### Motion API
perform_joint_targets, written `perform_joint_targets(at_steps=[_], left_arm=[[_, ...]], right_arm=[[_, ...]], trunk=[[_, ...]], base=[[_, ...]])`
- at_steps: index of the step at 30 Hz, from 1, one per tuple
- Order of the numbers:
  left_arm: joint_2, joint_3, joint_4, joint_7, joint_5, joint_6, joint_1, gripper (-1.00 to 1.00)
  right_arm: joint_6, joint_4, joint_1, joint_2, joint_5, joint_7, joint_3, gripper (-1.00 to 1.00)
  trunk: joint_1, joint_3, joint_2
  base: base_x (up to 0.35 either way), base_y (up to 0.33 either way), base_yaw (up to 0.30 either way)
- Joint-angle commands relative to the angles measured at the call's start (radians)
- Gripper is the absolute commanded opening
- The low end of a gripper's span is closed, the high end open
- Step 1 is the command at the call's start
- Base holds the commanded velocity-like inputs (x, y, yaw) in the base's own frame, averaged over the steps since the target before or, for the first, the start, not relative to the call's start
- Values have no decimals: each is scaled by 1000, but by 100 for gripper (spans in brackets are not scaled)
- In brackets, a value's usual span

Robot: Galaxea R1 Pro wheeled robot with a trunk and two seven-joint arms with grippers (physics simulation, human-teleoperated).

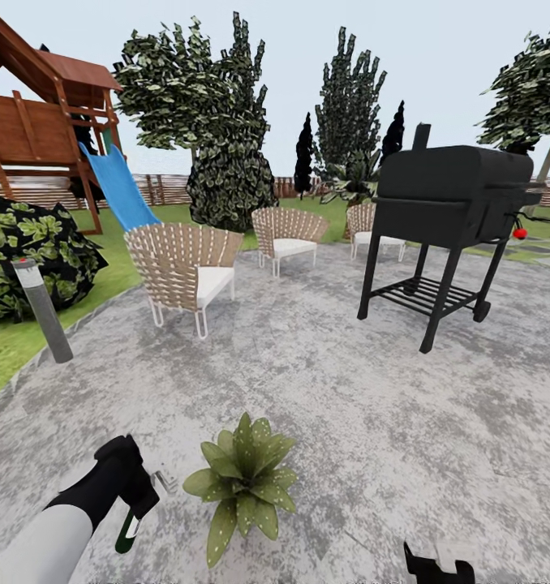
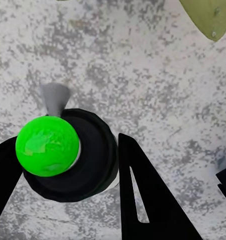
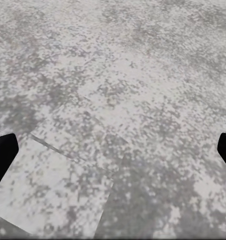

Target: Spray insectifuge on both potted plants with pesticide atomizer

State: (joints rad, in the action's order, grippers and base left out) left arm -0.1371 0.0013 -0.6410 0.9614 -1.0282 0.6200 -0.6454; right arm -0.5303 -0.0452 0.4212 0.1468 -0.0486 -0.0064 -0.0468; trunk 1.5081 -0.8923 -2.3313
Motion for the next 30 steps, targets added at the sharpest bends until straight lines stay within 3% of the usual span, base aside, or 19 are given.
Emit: perform_joint_targets(at_steps=[1,6,12,14,16,22,30], left_arm=[[0,0,-2,7,-4,6,0,-100],[-1,0,-3,7,-4,6,-1,-100],[-9,0,-2,-1,-6,6,-1,-100],[-11,-2,4,-22,-6,7,-1,-100],[-12,0,13,-88,-3,9,-1,-100],[-8,0,15,-119,-1,10,11,-100],[1,0,15,-122,2,9,31,-100]], right_arm=[[-3,1,1,0,-4,3,-4,100],[-3,1,1,-1,-4,3,-4,100],[-3,1,1,-1,-4,3,-4,100],[-3,1,1,-1,-4,3,-4,100],[-3,1,1,-1,-4,2,-4,100],[-6,3,1,2,-2,2,-4,100],[-7,4,1,3,0,1,-5,100]], trunk=[[4,-6,-8],[23,-30,-43],[23,-39,-43],[23,-42,-43],[23,-45,-43],[23,-48,-43],[23,-49,-43]], base=[[0,0,0],[0,0,0],[0,0,0],[0,0,0],[94,72,0],[213,174,0],[20,17,0]])
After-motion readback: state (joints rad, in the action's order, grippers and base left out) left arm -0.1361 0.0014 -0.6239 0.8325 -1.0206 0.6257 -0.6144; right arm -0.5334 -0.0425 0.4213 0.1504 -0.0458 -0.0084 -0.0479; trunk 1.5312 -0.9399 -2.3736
